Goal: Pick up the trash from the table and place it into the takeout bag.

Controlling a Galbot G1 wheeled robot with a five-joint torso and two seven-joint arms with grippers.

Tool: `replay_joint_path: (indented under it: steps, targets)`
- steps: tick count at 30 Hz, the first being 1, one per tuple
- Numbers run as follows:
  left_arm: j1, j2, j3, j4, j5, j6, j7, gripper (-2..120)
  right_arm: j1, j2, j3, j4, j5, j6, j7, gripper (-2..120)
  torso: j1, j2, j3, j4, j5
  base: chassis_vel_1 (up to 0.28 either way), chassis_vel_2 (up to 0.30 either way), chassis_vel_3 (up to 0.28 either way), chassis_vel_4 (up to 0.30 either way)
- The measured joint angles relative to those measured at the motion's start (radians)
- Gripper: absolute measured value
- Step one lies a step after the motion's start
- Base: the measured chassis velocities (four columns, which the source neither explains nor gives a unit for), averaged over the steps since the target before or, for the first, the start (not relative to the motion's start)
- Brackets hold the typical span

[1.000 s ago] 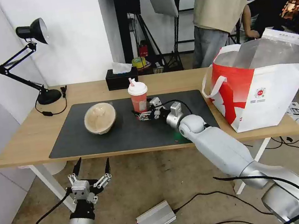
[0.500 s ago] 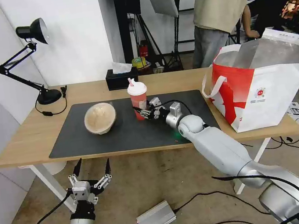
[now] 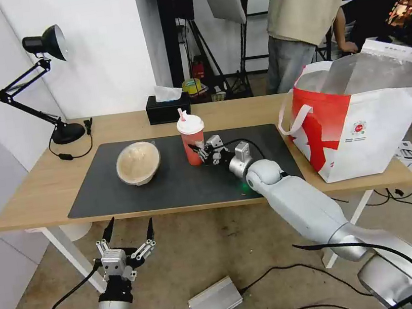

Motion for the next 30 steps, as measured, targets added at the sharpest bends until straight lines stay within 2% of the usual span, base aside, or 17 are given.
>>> replay_joint_path:
  steps: [18, 30]
  targets:
    - [0.008, -0.001, 0.003, -0.019, 0.009, 0.001, -0.003, 100, -0.012, -0.031, -0.001, 0.049, 0.0, -0.004, 0.002, 5, 0.0, 0.0, 0.0, -0.0001, 0.0, 0.0, 0.0, 0.0, 0.0]
    - [0.009, -0.001, 0.002, -0.028, 0.01, 0.006, -0.005, 100, -0.004, -0.092, -0.001, 0.147, -0.013, -0.016, 0.002, 5, 0.0, 0.0, 0.0, -0.0001, 0.0, 0.0, 0.0, 0.0, 0.0]
